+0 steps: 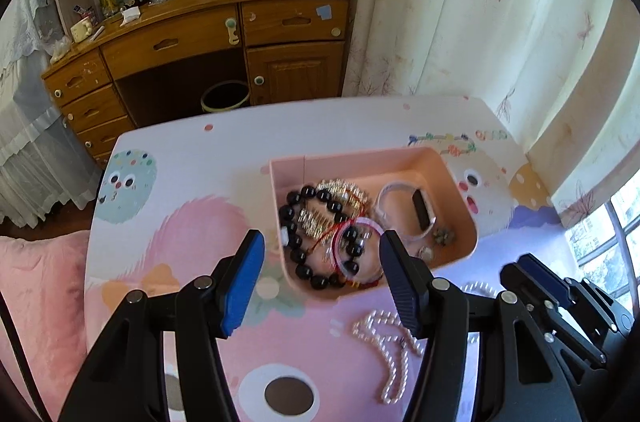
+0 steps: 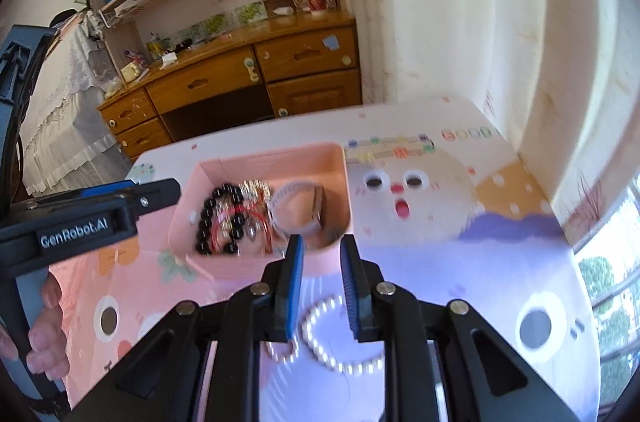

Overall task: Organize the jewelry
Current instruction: 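Carry the ring with left tool while right carries gold pendant, opening both over pink box, then withdraw both open tools from the pink box back over the table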

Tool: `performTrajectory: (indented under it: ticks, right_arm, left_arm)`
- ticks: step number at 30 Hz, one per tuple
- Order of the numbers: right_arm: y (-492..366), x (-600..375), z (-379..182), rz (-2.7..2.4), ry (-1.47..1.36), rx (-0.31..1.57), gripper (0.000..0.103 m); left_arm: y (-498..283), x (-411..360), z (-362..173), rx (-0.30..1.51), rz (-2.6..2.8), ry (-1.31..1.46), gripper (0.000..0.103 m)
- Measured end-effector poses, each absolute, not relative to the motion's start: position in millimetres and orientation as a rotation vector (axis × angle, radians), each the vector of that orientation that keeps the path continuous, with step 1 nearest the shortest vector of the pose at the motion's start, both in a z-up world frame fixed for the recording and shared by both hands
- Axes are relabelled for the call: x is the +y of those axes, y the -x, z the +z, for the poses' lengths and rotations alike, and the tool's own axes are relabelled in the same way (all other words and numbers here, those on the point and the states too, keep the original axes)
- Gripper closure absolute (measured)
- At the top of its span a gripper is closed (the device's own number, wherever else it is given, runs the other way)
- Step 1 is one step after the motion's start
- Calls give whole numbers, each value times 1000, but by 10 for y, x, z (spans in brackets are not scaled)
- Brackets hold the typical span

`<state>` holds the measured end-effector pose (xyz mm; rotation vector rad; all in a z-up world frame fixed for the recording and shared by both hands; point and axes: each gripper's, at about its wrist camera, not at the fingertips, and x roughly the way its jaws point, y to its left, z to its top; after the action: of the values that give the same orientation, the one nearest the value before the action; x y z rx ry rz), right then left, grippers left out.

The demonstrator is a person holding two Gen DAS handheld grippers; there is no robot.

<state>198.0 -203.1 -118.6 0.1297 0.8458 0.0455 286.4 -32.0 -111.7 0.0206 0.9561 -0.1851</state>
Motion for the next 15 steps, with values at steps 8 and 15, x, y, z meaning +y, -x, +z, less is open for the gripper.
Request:
performTrajectory:
  ticks: [8,15]
  right_arm:
    - [-1469,-2167,-1417,-8,-186,963,84]
    - [-1038,-2231,-1498,52,-103,1076,74]
  left_arm:
    - [-2516,-217,-1279,1020,-175,-52,45]
    - [-2185,-286,-1313,1048,-160,-108,45]
